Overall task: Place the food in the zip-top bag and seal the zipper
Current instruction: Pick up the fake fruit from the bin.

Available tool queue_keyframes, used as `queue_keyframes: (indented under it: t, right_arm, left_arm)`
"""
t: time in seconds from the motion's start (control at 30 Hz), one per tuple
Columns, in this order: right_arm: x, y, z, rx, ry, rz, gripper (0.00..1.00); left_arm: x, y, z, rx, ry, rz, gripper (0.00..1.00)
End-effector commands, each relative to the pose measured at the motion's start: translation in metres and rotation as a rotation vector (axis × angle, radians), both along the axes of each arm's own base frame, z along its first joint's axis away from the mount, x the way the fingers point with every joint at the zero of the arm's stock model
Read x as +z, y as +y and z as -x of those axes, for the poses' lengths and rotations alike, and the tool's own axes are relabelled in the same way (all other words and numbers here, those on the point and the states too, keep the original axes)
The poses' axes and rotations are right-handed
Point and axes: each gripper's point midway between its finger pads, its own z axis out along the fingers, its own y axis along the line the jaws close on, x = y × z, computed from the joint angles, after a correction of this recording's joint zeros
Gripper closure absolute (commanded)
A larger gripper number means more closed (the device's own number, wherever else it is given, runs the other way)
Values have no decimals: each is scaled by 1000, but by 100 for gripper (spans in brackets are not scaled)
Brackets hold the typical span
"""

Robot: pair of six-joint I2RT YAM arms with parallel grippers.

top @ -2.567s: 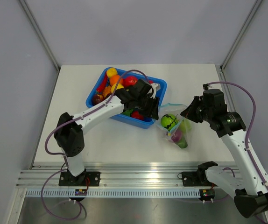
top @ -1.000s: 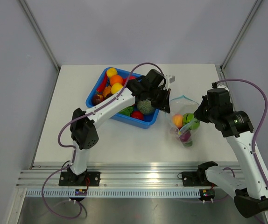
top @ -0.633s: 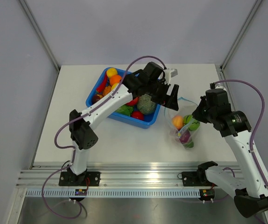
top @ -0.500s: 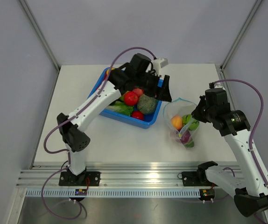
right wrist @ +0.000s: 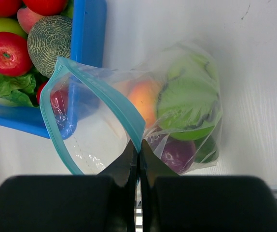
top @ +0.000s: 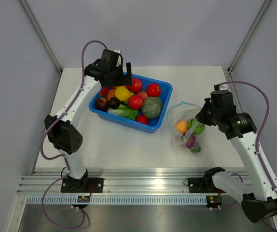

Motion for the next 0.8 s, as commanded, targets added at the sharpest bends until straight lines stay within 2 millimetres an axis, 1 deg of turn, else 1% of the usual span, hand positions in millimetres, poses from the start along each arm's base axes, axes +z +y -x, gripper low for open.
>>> queue_keyframes:
  t: [0.0,0.07,0.1,0.13,0.17,0.2,0.27,0.43,0.53,0.6,0.63,0.73,0.77]
  right_arm:
    - [7,5,-7,24,-33,-12,95]
    - [7,4,-7,21,-33,-11,95]
    - [7,4,-6,21,-33,-11,95]
    - [6,4,-6,19,-32,-9,95]
    - [5,4,-6,21,-31,-7,95]
    - [6,4,-6,20,-32,-9,95]
    - [5,5,-7,21,-29,-9,95]
    - [3,5,-8,24,-25,-8,95]
    - [3,6,-9,24,-24,-12,95]
    - [3,6,-9,23,-24,-11,95]
    - [3,7,-9,25,-24,-15,95]
    - [4,7,-8,25,-24,-15,95]
    - [2,6,-8,24,-20,-16,95]
  left_arm:
    - [-38,14,-23,98,31,-72,1]
    - [-48,11,-24,96,51,-63,2]
    - [-56,9,-26,93,68,-63,1]
    - [-59,8,-27,97,70,-61,1]
    - [-62,9,-29,105,74,-68,1]
    - [-70,12,-32,122,88,-86,1]
    - [-75,19,-36,155,92,-110,1]
    - [-90,20,-41,167,115,-109,5]
    - [-98,20,-39,164,136,-116,8]
    - [-98,20,-38,162,136,-116,12]
    - [-99,20,-38,162,134,-113,21]
    - [-91,22,-36,162,117,-114,33]
    - [-89,23,-36,165,115,-115,39]
